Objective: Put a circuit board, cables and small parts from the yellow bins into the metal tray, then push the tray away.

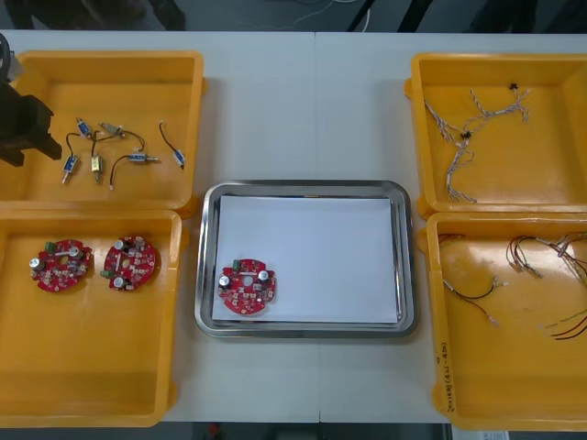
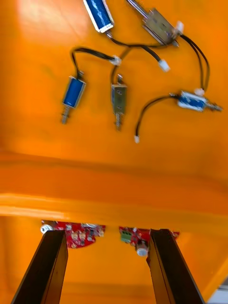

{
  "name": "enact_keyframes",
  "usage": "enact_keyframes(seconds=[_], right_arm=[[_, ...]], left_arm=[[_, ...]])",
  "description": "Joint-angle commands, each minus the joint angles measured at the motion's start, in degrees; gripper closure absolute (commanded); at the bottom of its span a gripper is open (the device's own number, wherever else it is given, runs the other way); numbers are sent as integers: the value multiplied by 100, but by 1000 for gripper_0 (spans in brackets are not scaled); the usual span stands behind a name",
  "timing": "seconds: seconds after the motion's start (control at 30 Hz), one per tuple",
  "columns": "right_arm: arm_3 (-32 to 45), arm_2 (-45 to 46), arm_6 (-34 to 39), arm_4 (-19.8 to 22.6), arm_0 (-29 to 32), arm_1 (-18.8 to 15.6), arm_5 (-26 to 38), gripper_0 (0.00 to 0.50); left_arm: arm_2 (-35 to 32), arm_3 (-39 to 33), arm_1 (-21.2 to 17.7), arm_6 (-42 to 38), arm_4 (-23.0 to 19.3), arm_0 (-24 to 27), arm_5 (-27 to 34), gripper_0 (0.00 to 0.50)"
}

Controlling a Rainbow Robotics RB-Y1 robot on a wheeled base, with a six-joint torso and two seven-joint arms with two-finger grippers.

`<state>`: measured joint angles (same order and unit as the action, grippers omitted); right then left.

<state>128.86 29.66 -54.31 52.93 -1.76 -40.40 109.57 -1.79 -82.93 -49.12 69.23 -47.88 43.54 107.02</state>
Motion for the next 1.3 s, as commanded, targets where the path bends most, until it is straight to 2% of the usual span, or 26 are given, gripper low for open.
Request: enact_keyframes(seconds=[0.03, 0.3, 0.6, 0.9, 1.1, 1.3], right_arm=[[183, 101, -36, 429, -264, -645, 43, 500], [69, -92, -88, 1246, -677, -1216, 43, 500], [-54, -936, -176, 1800, -1485, -1629, 43, 500], [-54, -2078, -572, 1888, -2426, -1568, 43, 500], [-54, -2781, -1310, 1668, -2883, -1383, 43, 500], [-46, -3537, -1829, 1369, -3401, -1146, 43, 500]], left_arm=[[-120, 22, -300, 847, 420, 260, -234, 0], [-120, 31, -300, 1031, 649, 278, -735, 0], [-120, 383, -274, 1181, 578, 436, -884, 0], [-120, 910, -256, 1409, 508, 673, -884, 0], [-23, 1499, -256, 1743, 464, 858, -902, 0], [443, 1903, -230, 1752, 438, 972, -1025, 0]])
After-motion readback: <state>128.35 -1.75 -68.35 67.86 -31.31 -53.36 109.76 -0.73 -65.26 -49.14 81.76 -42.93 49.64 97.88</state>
